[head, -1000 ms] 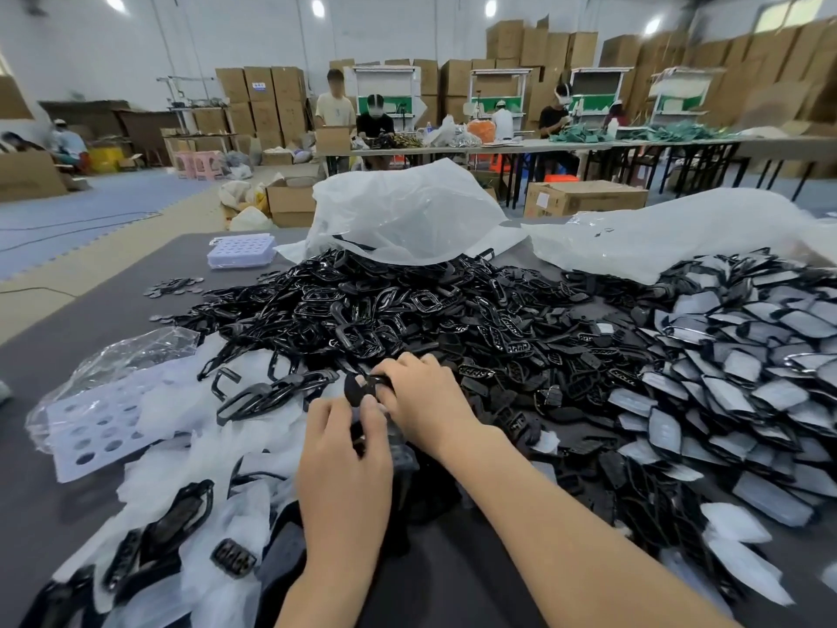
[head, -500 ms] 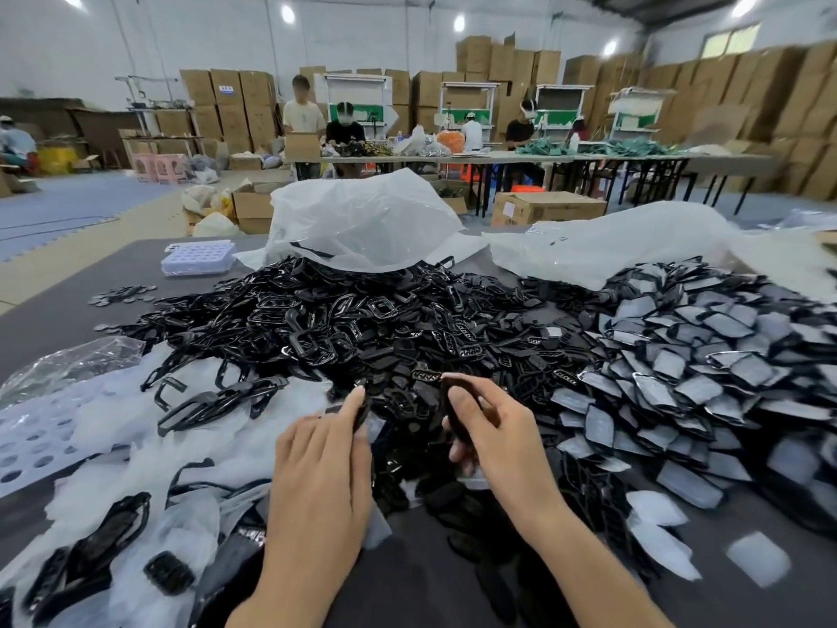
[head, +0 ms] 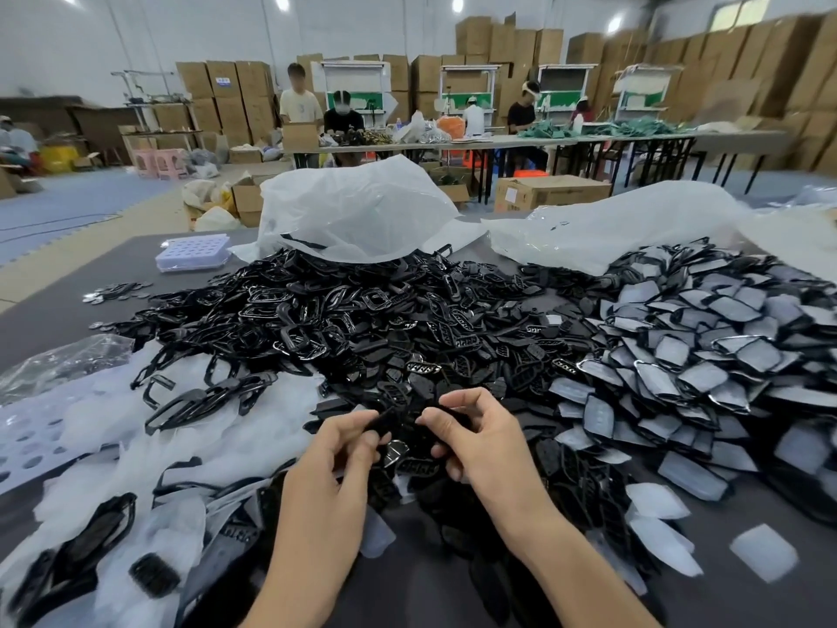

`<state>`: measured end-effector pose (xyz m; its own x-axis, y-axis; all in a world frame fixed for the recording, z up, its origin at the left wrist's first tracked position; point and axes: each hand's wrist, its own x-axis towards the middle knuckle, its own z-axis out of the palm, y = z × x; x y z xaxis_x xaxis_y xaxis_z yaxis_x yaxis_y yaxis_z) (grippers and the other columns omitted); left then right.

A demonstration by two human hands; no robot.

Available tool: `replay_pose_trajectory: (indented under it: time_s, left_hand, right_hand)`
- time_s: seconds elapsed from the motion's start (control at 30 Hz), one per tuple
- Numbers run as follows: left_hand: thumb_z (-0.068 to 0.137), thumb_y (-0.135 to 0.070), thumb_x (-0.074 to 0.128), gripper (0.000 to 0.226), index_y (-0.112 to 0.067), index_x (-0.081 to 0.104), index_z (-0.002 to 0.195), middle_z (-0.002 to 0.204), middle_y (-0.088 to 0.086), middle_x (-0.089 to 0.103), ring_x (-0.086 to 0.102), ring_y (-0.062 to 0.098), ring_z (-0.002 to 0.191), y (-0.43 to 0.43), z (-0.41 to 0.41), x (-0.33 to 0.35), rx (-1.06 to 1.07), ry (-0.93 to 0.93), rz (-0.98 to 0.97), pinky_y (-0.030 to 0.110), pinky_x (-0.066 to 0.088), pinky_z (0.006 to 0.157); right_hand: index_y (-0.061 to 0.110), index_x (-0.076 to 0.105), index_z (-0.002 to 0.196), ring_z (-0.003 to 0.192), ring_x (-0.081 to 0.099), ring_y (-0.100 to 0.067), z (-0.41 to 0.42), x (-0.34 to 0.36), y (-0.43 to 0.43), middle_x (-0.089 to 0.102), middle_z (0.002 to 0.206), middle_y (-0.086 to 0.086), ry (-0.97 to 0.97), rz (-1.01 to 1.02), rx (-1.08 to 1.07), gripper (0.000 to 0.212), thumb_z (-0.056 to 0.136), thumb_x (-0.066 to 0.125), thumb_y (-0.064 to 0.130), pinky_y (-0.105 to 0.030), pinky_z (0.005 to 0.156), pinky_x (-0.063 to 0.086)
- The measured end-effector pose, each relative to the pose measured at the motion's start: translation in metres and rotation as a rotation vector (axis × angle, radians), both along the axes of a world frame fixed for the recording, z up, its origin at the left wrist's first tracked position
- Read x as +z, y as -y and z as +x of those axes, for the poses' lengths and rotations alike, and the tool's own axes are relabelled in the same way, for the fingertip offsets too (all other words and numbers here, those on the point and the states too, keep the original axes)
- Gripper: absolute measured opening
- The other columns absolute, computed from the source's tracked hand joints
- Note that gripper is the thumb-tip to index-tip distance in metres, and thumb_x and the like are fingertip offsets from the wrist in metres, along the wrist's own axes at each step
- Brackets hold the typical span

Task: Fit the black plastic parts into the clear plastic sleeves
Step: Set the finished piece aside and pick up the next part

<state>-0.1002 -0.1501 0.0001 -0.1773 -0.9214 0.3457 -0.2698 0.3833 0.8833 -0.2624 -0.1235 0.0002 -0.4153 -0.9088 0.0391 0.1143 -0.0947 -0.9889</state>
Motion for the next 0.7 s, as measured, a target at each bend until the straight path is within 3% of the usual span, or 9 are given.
replay_pose_trajectory:
  time_s: [0.17,0.3,0.47,0.57,0.7]
  left_hand:
    - [0.094,-0.022,0.065,0.016,-0.037,0.068,0.097,0.091,-0.016,0.076,0.068,-0.001,0.092,0.0017,0.0001,-0.0027,-0.01,-0.04,0.056,0.034,0.052,0.086]
    - [0.094,-0.023,0.065,0.013,-0.035,0.068,0.097,0.09,-0.014,0.075,0.068,0.001,0.088,0.0031,0.0007,-0.0023,-0.019,-0.064,0.067,0.029,0.05,0.084]
    - [0.095,-0.022,0.064,0.016,-0.036,0.066,0.101,0.089,-0.01,0.074,0.067,0.003,0.086,0.0042,0.0016,-0.001,-0.037,-0.065,0.065,0.024,0.048,0.08]
    - [0.094,-0.018,0.063,0.033,-0.043,0.059,0.115,0.082,-0.009,0.066,0.063,0.008,0.076,0.003,0.0022,-0.0039,-0.056,0.073,-0.014,0.015,0.045,0.071]
    - [0.094,-0.018,0.061,0.066,-0.052,0.03,0.141,0.09,-0.02,0.055,0.058,0.007,0.073,-0.0018,0.0008,-0.008,-0.121,0.299,-0.085,0.012,0.044,0.068]
  right_hand:
    - [0.021,0.073,0.106,0.059,0.058,-0.002,-0.0002,0.0009,-0.0033,0.079,0.09,-0.004,0.023,-0.038,0.051,0.011,0.1,0.064,0.019,-0.015,0.046,0.042]
    - [0.023,0.068,0.12,0.066,0.062,-0.002,0.0011,0.0023,-0.0033,0.079,0.097,0.001,0.016,0.0,0.096,0.026,0.108,0.047,0.014,-0.016,0.055,0.047]
    - [0.025,0.059,0.122,0.067,0.063,-0.001,0.0016,0.0021,-0.0038,0.079,0.099,0.005,-0.038,0.015,0.084,0.021,0.108,0.048,0.015,-0.016,0.06,0.049]
    - [0.015,0.061,0.117,0.071,0.068,-0.006,0.003,0.004,-0.0022,0.08,0.099,0.0,0.053,-0.005,0.087,0.016,0.106,0.05,0.01,-0.017,0.064,0.053]
    - [0.007,0.064,0.113,0.074,0.074,-0.015,0.0063,0.0065,-0.0016,0.079,0.098,-0.007,0.265,-0.038,0.086,0.015,0.103,0.053,0.004,-0.02,0.066,0.057]
